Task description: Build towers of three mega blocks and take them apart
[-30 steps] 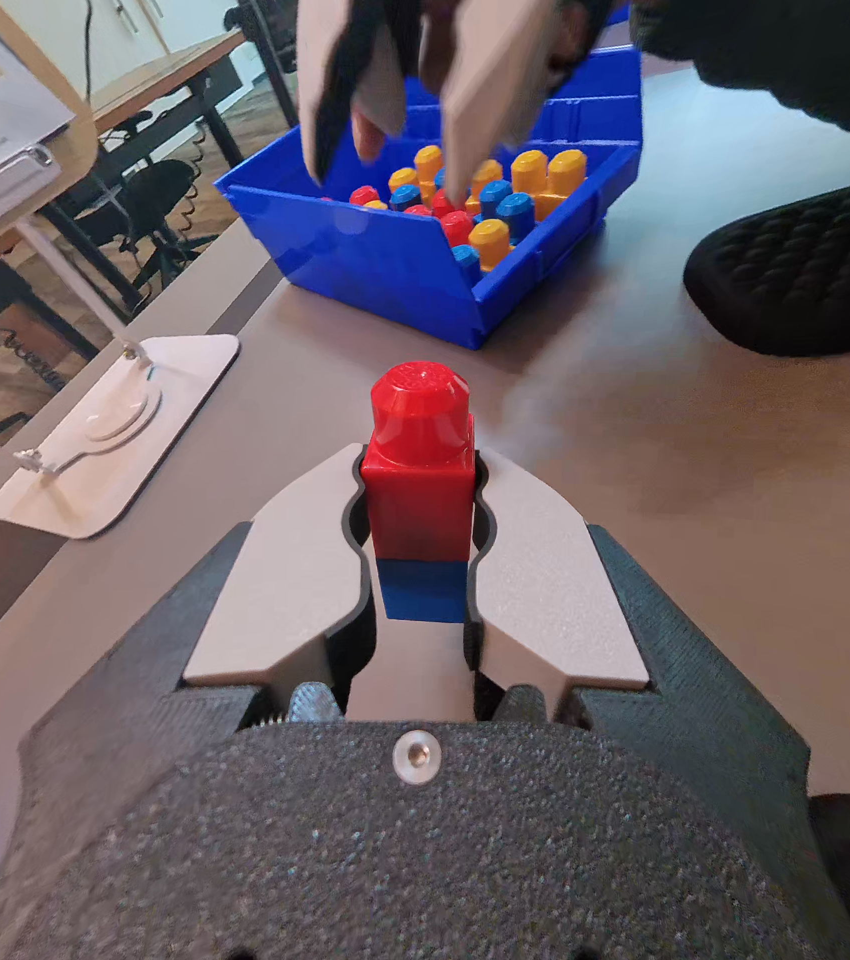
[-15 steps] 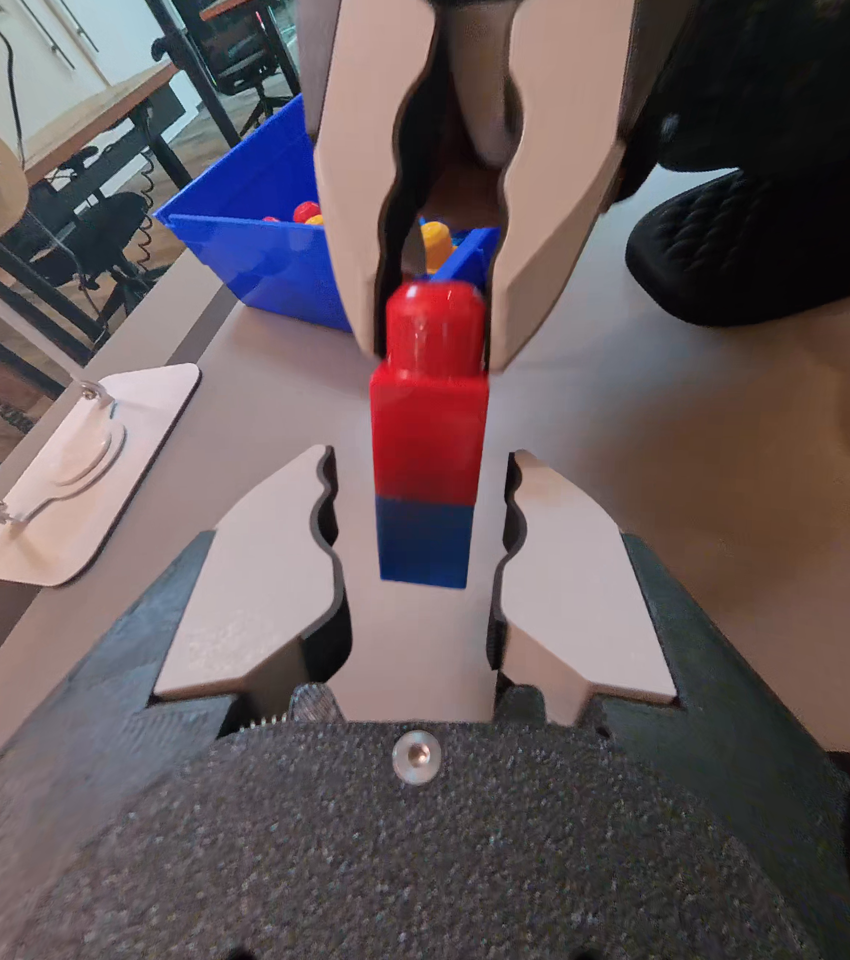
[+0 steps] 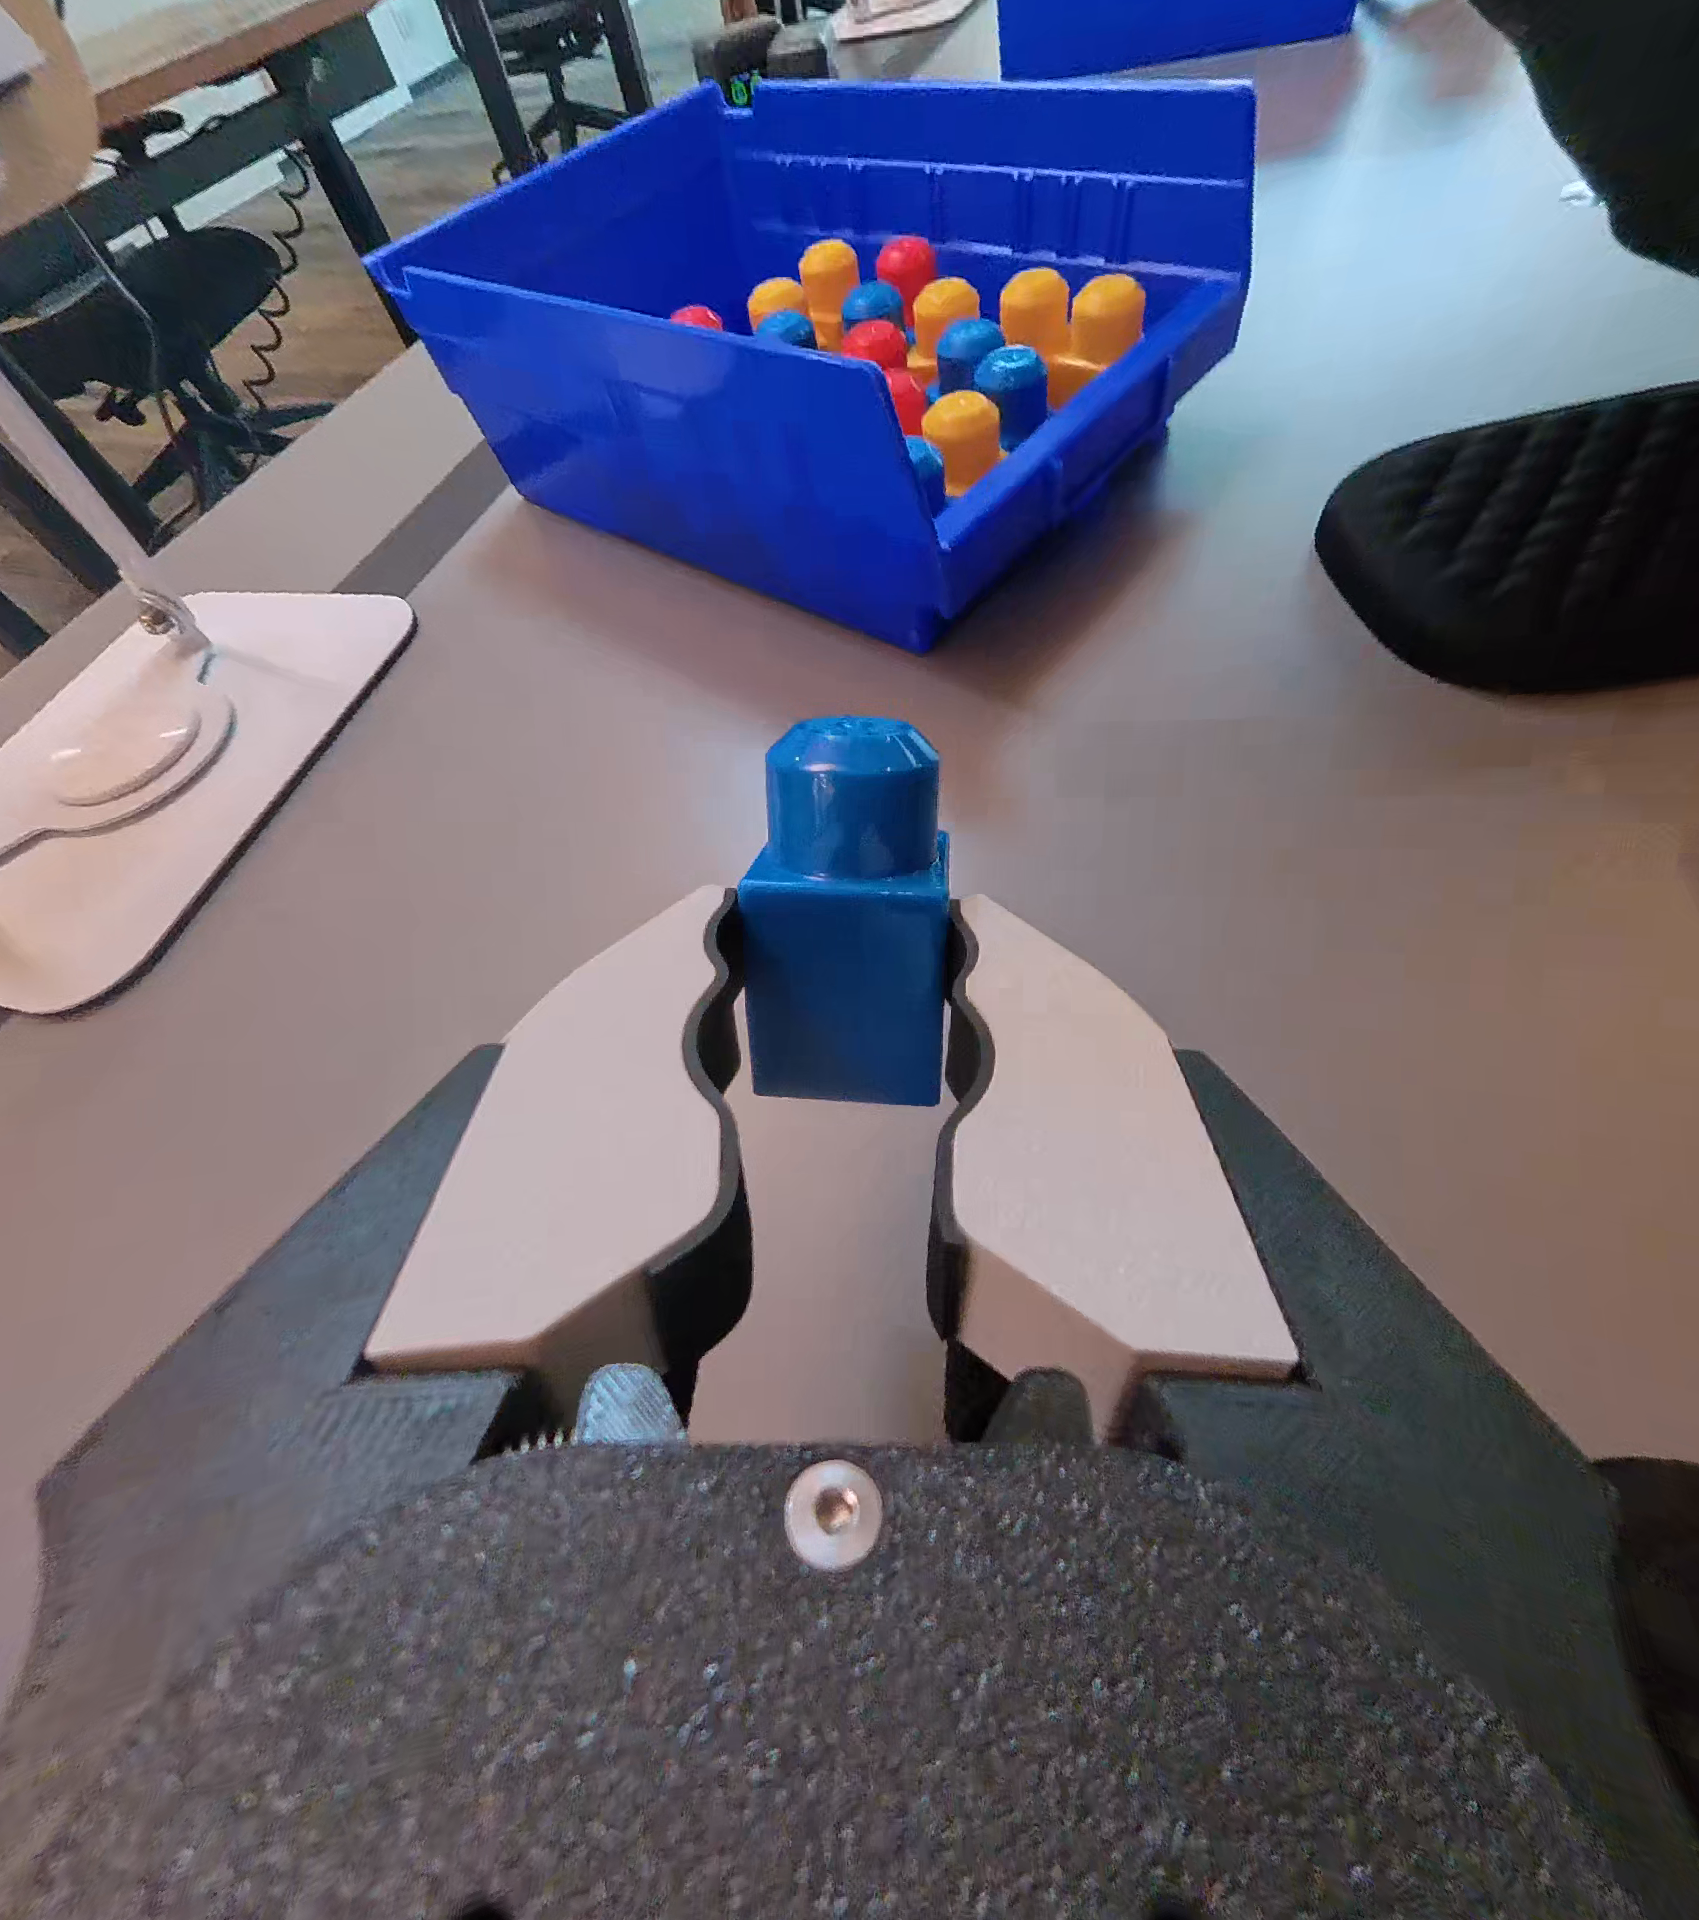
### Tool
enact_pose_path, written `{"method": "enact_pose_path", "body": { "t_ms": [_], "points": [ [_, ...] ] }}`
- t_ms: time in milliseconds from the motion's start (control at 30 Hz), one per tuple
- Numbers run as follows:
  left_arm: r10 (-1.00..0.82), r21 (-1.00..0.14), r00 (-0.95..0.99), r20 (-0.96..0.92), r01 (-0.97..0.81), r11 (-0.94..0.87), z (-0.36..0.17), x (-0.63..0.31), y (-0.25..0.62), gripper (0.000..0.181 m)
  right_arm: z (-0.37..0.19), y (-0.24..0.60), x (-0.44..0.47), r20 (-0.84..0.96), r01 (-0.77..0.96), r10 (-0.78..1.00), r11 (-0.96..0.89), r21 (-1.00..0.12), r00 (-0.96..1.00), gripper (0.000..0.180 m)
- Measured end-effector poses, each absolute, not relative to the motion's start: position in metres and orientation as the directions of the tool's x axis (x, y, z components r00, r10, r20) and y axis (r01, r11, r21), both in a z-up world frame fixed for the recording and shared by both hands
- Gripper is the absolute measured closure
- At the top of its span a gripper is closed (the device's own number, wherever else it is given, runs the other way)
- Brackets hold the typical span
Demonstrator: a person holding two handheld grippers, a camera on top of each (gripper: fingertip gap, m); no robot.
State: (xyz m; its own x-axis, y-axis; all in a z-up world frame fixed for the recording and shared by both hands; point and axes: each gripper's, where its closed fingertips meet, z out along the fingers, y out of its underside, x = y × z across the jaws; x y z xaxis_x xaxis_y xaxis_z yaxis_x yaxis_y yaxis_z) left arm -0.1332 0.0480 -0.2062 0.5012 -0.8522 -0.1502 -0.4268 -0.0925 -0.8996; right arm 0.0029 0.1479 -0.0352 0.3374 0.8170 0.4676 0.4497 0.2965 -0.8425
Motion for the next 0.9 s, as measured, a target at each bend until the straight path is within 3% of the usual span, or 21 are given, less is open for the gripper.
{"method": "enact_pose_path", "body": {
  "t_ms": [100, 167, 367, 533, 733, 900],
  "points": [
    [-0.842, -0.895, 0.511, -0.176, -0.440, -0.080, -0.207, -0.133, 0.049, 0.144, -0.056, 0.235, 0.067, 0.543, 0.688, 0.674, 0.071, -0.722, 0.500, 0.150],
    [-0.841, -0.894, 0.510, -0.181, -0.441, -0.075, -0.207, -0.132, 0.049, 0.144, -0.089, 0.276, 0.101, 0.519, 0.749, 0.654, -0.113, -0.652, 0.551, 0.150],
    [-0.843, -0.892, 0.510, -0.170, -0.444, -0.089, -0.212, -0.131, 0.051, 0.144, -0.190, 0.324, 0.149, 0.355, 0.728, 0.652, -0.484, -0.487, 0.670, 0.150],
    [-0.850, -0.885, 0.497, -0.175, -0.457, -0.084, -0.215, -0.128, 0.049, 0.144, -0.245, 0.325, 0.157, 0.208, 0.661, 0.634, -0.659, -0.358, 0.745, 0.150],
    [-0.854, -0.888, 0.490, -0.174, -0.453, -0.079, -0.214, -0.125, 0.047, 0.144, -0.249, 0.314, 0.151, 0.010, 0.563, 0.599, -0.747, -0.354, 0.801, 0.150],
    [-0.855, -0.897, 0.489, -0.170, -0.437, -0.071, -0.211, -0.122, 0.046, 0.144, -0.204, 0.309, 0.122, -0.046, 0.511, 0.655, -0.629, -0.586, 0.754, 0.137]
  ]
}}
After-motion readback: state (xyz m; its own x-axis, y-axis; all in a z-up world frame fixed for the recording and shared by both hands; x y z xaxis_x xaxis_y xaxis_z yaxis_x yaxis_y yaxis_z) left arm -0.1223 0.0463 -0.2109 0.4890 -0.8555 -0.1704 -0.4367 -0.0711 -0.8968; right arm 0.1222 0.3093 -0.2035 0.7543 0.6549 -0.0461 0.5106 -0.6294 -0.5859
